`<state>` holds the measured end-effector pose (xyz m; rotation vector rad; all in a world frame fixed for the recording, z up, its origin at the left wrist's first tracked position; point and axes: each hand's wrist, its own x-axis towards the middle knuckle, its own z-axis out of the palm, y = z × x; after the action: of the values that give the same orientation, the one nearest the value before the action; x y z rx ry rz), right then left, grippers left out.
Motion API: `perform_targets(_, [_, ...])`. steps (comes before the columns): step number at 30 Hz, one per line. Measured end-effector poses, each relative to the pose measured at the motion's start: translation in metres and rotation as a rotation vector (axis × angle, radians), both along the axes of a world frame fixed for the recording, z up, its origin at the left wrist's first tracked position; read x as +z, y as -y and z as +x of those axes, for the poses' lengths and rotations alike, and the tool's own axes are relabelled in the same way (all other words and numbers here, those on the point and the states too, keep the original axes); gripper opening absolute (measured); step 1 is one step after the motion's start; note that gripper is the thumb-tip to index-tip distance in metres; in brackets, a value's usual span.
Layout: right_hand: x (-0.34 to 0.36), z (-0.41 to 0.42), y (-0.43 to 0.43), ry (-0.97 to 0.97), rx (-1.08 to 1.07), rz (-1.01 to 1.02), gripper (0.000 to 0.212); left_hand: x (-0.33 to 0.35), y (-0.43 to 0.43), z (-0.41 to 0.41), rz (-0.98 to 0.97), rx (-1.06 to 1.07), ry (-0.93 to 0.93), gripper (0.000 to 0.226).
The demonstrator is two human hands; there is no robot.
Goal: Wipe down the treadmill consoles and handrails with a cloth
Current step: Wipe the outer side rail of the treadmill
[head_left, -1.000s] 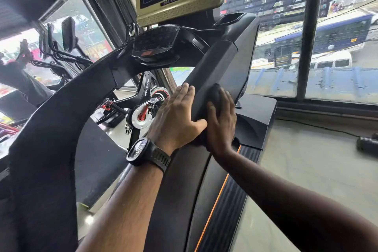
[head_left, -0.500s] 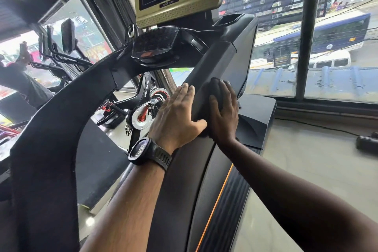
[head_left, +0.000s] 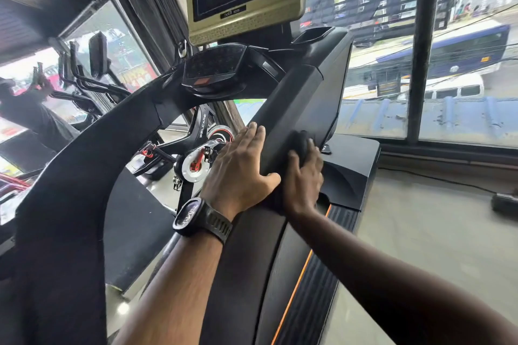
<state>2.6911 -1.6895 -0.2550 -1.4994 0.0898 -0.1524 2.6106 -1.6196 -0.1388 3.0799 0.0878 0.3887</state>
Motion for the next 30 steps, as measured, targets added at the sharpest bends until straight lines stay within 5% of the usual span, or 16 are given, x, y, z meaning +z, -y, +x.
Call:
perform_targets(4, [0.0, -0.01, 0.003, 0.401, 0.014, -0.083, 0.058, -0.001, 0.0, 0.0, -0.005, -0.002, 0.004, 0.097])
perform_targets(10, [-0.009, 0.011, 0.008, 0.019, -0.015, 0.021, 0.06, -0.001, -0.002, 0.0, -0.013, -0.007, 0.002, 0.097])
perform_targets(16, [-0.01, 0.011, 0.017, 0.505, 0.032, -0.113, 0.058, 0.001, -0.001, 0.001, 0.033, -0.008, -0.053, 0.101])
perform_targets(21, [-0.008, 0.025, 0.011, 0.129, -0.038, -0.045, 0.06, 0.004, -0.004, 0.004, 0.064, 0.001, -0.091, 0.1])
perform_targets(26, [-0.004, 0.019, 0.014, 0.587, 0.004, -0.177, 0.058, 0.004, -0.008, 0.015, 0.136, -0.004, -0.051, 0.106])
perform_targets(28, [-0.003, 0.038, 0.016, 0.513, -0.029, -0.175, 0.057, 0.003, -0.006, 0.018, 0.107, 0.006, -0.057, 0.106])
perform_targets(30, [-0.001, 0.043, 0.015, 0.221, -0.033, -0.037, 0.057, 0.004, -0.005, 0.02, 0.079, 0.014, -0.067, 0.104])
